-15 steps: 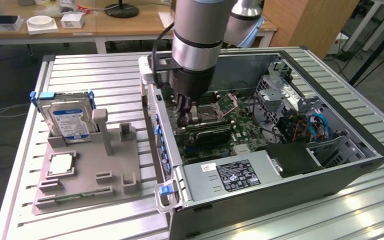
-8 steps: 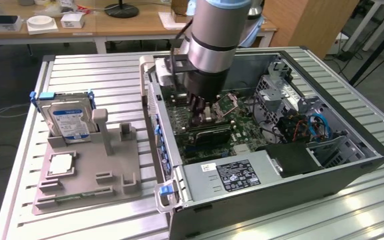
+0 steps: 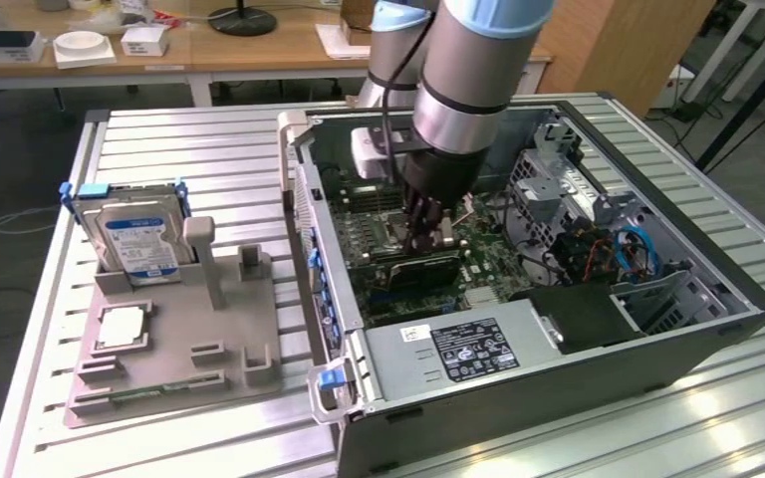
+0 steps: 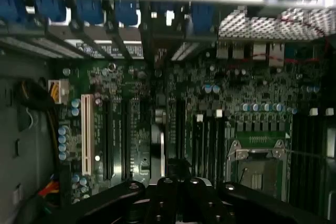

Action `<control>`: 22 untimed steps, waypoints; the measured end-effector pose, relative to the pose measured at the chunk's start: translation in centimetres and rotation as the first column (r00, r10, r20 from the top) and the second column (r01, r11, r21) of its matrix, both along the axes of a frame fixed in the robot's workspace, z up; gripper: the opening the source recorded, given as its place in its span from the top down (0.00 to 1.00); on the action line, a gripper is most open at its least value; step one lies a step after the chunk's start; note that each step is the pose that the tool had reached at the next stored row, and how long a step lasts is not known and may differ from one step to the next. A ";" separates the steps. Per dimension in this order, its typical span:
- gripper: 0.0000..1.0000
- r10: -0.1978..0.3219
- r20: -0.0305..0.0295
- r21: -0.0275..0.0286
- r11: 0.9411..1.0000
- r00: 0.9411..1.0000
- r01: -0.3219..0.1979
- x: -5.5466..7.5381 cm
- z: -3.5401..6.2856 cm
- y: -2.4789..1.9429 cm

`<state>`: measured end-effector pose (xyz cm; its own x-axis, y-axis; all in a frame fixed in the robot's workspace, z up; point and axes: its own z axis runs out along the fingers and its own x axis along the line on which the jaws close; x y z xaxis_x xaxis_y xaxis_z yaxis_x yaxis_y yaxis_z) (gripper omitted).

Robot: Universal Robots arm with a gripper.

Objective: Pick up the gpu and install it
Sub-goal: 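Press down on the gpu until it lock into place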

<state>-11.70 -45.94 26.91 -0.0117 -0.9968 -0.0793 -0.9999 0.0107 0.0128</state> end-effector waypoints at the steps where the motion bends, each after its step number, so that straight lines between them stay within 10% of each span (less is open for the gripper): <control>1: 0.89 0.000 -0.001 0.000 1.000 1.000 0.000 0.2 -0.02 -0.06; 5: 0.89 0.000 -0.006 0.001 1.000 1.000 0.000 0.3 -0.04 -0.91; 22: 0.89 0.000 -0.008 -0.002 1.000 1.000 0.000 0.3 -1.18 -0.93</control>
<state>-11.40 -46.87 25.74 -0.0123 -0.9969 -0.0776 -0.9997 0.0107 0.0205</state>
